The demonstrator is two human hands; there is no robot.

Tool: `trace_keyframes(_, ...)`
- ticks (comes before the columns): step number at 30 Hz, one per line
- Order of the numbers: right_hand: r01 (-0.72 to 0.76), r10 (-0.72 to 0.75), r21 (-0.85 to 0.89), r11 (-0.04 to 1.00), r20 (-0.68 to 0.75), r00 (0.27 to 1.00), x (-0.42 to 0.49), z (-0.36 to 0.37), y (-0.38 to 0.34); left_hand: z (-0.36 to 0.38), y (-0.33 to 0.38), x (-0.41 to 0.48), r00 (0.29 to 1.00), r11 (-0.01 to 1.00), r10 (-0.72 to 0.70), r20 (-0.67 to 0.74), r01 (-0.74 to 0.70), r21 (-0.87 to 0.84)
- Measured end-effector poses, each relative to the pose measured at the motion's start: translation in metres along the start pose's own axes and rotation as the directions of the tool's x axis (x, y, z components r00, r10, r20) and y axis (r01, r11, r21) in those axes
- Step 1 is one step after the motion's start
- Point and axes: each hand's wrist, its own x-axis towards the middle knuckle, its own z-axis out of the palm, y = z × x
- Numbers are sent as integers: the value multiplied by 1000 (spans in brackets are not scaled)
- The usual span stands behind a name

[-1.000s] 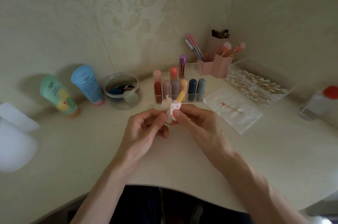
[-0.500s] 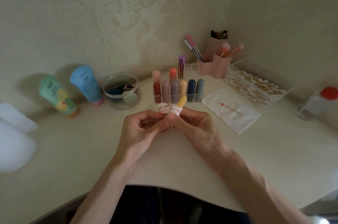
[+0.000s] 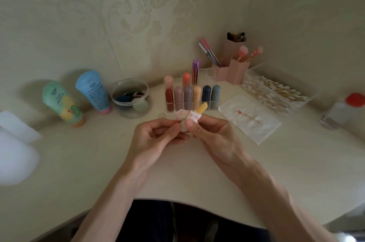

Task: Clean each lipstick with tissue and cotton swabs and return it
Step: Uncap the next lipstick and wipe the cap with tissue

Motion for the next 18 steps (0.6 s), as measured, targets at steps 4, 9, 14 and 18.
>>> trace_keyframes(4,-15,14,-29,999,-31,999,0,2,0,3,-6,-1,984,983,151,-96,-139,118)
trace_keyframes(9,-13,13,-8,1000,-16,1000,-1,3,-4,4,-6,-1,989,983,140,-57,-132,126)
trace_keyframes(14,29,-29,-35,999,-4,1000,-2,2,-3,2,-3,1,1000,999,1,-9,-1,40)
trace_keyframes(18,57,-62,-137,989,-34,997,-1,3,1,-1,-4,2,995,997,63,-75,-59,59)
